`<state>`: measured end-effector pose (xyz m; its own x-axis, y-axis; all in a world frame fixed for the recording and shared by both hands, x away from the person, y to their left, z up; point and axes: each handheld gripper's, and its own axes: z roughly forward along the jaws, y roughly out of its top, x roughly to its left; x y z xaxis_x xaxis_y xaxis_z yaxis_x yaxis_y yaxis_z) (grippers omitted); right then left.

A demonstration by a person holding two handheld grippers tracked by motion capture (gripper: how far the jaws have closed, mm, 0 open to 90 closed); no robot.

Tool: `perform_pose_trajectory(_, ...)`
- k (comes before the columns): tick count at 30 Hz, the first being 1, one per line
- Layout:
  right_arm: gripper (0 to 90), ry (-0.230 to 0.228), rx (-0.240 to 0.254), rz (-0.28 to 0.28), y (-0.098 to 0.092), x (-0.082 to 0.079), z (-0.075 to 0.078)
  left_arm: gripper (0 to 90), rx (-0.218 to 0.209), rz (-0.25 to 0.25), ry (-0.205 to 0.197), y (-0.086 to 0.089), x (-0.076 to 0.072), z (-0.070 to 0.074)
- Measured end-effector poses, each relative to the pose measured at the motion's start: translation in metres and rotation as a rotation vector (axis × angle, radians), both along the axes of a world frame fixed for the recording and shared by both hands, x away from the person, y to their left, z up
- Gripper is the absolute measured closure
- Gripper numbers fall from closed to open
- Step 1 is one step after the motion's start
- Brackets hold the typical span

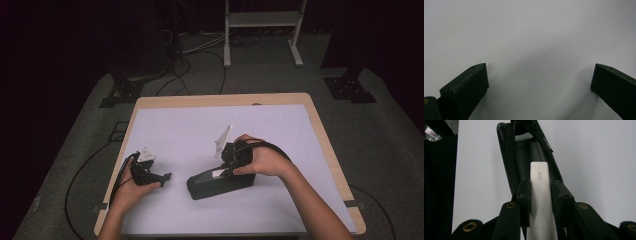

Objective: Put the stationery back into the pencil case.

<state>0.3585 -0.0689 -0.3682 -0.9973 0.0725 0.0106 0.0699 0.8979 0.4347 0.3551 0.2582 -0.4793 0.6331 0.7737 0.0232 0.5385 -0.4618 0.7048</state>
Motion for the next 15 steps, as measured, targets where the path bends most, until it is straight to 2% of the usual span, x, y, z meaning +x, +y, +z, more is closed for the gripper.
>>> perform_pose_trajectory(8,65.7,-0.004,0.026,-0.004,-0.003,0.0,0.005,0.3,0.0,0.0,0.0,0.0,0.0,0.0)
perform_pose_trajectory(15,61.5,-0.022,0.066,-0.051,-0.017,0.004,0.011,0.3,0.0,0.0,0.0,0.0,0.0,0.0)
